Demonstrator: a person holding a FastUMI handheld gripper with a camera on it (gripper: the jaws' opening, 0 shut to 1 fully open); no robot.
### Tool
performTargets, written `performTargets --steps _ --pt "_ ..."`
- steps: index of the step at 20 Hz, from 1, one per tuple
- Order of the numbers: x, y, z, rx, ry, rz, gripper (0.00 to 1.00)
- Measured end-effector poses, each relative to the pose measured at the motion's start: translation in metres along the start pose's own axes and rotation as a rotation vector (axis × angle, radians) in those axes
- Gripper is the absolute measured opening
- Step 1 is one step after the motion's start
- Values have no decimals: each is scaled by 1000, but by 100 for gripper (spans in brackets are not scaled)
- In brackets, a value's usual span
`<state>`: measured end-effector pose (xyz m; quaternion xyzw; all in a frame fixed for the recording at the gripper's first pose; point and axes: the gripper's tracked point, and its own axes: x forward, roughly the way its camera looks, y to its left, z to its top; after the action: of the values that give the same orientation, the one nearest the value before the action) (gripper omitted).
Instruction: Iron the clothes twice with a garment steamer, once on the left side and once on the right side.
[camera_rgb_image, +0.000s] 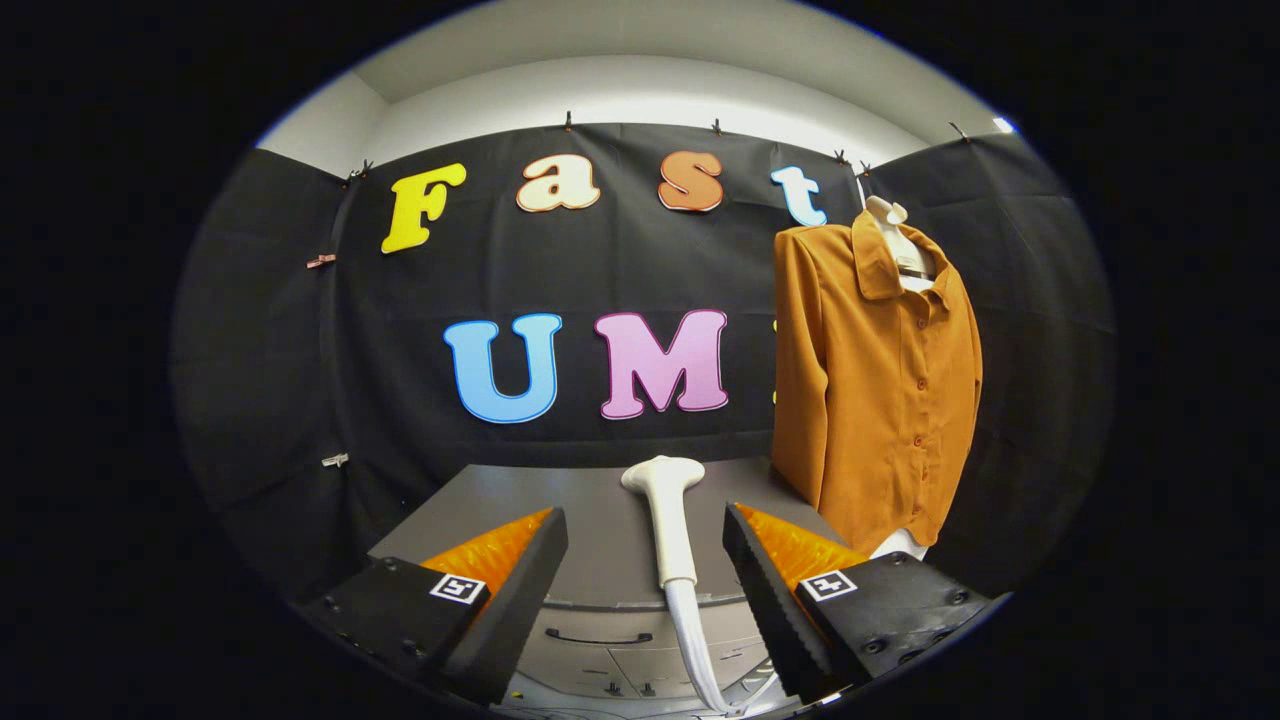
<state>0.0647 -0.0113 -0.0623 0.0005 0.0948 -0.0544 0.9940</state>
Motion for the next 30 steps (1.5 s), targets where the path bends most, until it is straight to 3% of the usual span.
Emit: performTargets --steps 12,22,29,30 --pt "119 -17 -46 1 216 31 98" --pt "170 -18 -69 -13 348 8 99" --pt "197 -17 -102 -16 512 -12 99" --pt "199 -18 -107 -9 535 -17 94"
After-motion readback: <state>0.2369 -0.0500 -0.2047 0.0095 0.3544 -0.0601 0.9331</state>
